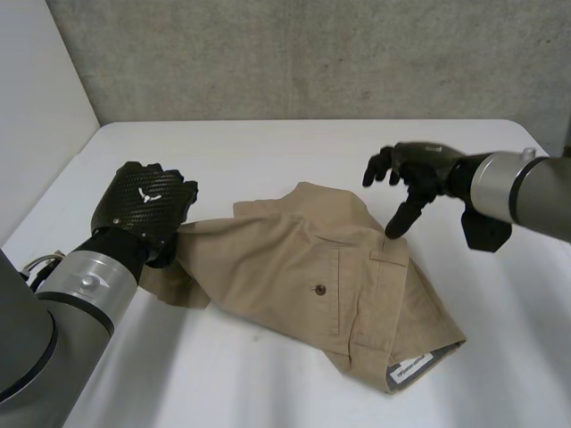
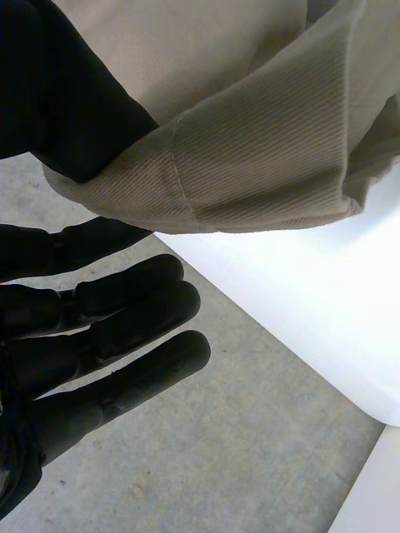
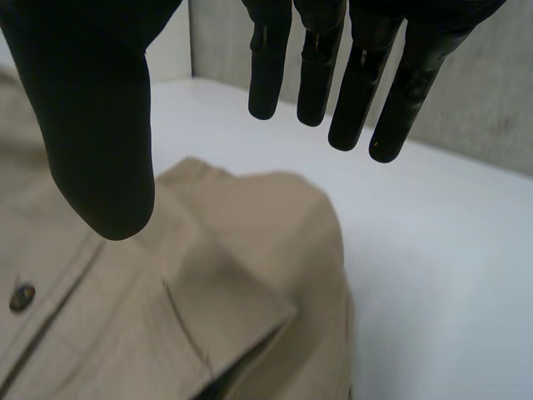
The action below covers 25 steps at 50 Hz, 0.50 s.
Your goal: Fold the shorts.
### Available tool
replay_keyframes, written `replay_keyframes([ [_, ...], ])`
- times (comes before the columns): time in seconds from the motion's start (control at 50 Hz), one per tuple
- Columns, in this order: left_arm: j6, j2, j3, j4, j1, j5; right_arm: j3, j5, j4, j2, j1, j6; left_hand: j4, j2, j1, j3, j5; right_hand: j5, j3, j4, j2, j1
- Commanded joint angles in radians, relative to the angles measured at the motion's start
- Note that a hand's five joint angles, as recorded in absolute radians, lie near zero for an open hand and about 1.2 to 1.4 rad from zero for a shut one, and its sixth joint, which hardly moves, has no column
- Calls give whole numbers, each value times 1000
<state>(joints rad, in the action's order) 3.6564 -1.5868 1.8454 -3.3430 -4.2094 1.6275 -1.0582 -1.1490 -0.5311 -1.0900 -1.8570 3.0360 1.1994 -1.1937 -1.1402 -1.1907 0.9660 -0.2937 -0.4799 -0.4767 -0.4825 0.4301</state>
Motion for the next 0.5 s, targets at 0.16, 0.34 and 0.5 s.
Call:
replay_keyframes([
  [0.16, -2, -22, -6, -38, -64, -14, 127, -38, -10, 245, -44, -8, 197, -203, -256, -206, 256, -346, -335, -338, -332, 384],
  [0.34, 28, -226, -263, -239, -78, -18, 597, -73, 70, 269, -42, -32, 197, -203, -256, -206, 256, -928, -916, -920, -914, 966],
  [0.5, 186, -418, -811, -515, -83, -14, 794, -204, 507, 194, -63, -54, 197, -203, -256, -206, 256, -928, -916, -920, -914, 966],
])
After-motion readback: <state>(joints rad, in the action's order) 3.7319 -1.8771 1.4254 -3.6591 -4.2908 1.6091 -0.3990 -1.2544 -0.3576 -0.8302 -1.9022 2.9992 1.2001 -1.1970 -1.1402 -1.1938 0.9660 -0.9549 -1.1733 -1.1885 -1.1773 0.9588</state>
